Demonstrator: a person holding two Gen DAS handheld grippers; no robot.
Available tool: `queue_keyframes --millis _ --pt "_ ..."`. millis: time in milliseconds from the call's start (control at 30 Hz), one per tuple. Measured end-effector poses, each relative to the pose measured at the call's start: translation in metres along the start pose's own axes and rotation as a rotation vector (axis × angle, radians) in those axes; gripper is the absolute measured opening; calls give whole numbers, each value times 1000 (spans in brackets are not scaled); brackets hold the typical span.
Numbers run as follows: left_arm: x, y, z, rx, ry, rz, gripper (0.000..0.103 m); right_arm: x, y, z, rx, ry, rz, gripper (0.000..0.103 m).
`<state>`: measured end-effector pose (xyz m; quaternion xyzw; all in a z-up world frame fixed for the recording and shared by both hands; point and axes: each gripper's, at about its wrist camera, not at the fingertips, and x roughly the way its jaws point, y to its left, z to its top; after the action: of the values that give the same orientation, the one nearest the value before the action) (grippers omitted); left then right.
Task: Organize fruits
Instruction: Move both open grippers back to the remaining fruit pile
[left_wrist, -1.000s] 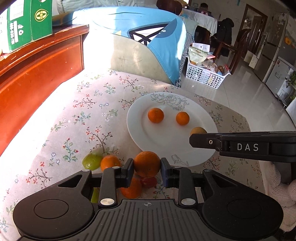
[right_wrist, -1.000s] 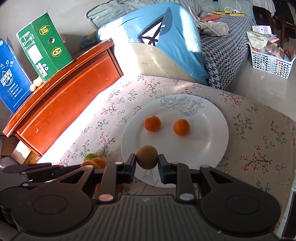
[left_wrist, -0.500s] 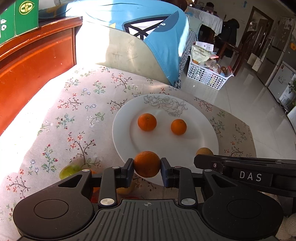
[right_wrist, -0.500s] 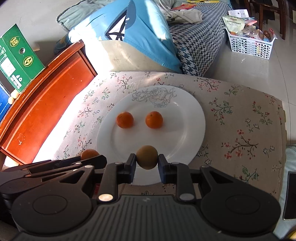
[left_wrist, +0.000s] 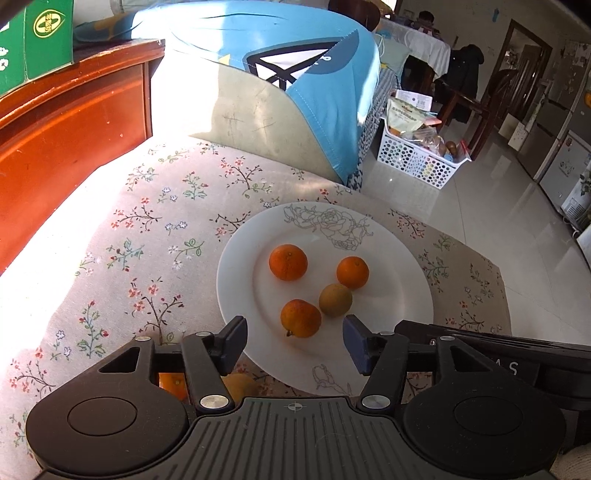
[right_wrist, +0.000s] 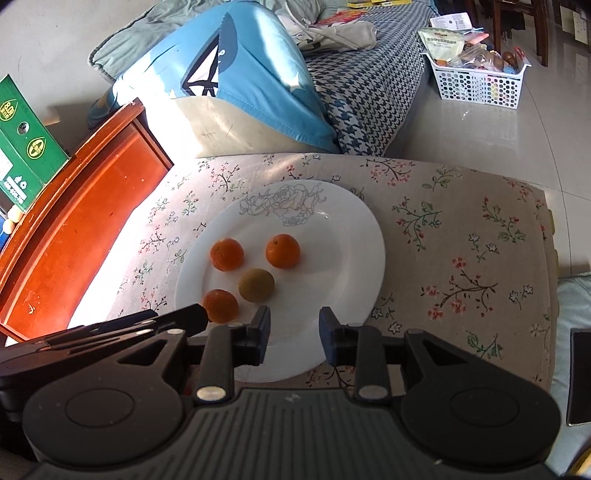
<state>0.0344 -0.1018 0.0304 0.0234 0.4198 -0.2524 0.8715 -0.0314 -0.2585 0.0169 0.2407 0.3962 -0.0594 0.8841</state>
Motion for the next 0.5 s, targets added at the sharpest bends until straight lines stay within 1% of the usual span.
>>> queue_keyframes --millis 67,233,367,500 --pt "-4 2 2 -5 -7 16 66 1 2 0 -7 3 1 32" --pt "-11 10 3 -12 -3 38 70 2 6 -3 -25 14 13 35" --pt "-14 16 0 -10 14 49 70 2 11 -6 -44 19 27 35" --pt "-19 25 -2 -9 24 77 70 3 17 -9 -64 28 39 36"
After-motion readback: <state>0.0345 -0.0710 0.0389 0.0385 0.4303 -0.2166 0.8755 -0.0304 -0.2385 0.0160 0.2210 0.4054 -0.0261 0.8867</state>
